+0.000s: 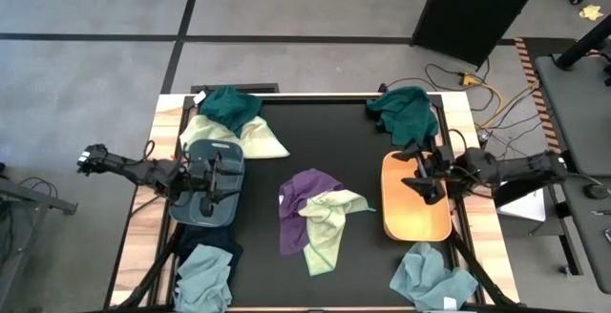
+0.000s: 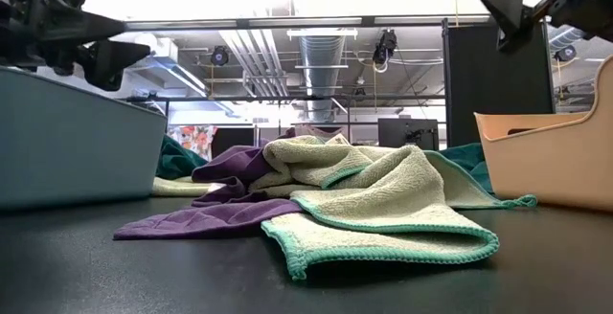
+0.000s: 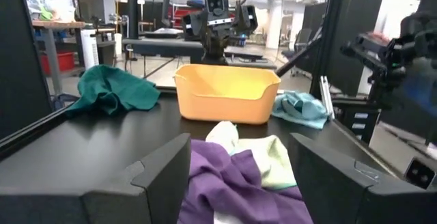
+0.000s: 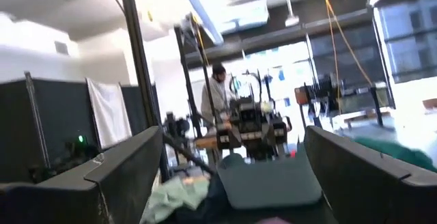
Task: Sort microfiber towel by color & place in baskets
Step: Put the top light green microfiber towel into the blue bin
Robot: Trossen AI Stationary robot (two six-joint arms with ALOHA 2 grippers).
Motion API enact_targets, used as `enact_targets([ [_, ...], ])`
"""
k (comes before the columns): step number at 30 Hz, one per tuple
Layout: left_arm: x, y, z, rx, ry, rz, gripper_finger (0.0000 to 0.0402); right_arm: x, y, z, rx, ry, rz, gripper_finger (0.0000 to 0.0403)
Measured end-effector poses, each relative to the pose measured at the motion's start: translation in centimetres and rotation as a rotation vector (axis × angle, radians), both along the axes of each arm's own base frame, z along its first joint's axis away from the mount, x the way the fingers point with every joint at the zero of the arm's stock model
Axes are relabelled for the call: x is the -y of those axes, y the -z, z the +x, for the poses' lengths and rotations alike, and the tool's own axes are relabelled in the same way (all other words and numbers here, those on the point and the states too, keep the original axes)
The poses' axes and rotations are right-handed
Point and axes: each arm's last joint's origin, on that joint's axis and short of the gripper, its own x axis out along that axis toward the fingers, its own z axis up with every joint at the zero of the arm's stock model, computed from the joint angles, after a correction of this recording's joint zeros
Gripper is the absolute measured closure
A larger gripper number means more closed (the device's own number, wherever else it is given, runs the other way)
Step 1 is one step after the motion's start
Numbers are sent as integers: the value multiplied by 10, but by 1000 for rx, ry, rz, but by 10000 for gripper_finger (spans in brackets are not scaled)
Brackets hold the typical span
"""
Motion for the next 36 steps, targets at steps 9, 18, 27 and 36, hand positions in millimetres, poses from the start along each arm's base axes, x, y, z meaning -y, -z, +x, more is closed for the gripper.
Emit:
enact_targets([
  [9,-8,-9,-2,99,-262,-113,171,0,2,2,-20,0,-1,53],
  [18,-10,-10,5,89,-392,-106,171,0,4,4,-44,6,-17,53],
  [27,-11,-28,24,-96,-540,-111,171,0,3,4,-34,-8,20,53],
  [36,-21,-58,68,-367,-665,-44,171,0,2,4,-12,45,-86,53],
])
